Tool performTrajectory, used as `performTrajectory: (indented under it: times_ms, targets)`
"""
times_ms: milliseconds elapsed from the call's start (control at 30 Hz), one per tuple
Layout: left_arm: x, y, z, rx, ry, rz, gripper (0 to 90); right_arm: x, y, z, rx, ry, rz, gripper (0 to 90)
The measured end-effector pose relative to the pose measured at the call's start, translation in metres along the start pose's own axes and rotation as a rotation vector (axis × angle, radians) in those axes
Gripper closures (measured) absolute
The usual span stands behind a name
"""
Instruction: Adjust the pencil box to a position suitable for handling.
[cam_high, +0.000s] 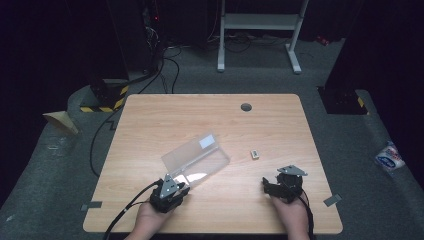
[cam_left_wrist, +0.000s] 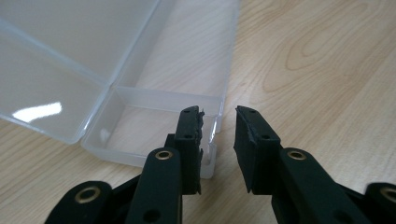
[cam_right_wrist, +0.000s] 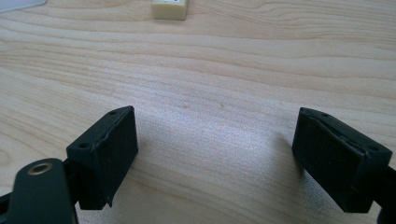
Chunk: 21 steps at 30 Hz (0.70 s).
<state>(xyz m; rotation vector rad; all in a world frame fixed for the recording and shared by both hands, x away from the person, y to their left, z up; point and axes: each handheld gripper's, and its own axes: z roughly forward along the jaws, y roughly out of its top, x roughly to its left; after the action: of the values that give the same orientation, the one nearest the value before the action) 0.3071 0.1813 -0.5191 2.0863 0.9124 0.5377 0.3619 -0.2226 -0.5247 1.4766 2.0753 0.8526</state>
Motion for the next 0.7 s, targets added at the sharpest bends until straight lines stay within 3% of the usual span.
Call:
performTrajectory:
  times_ms: [700]
  targets:
    - [0.028,-0.004,-0.005,0.004,0.098,-0.038,67.6,0.000,0.000,0.000,0.000,0.000,0.000,13.9]
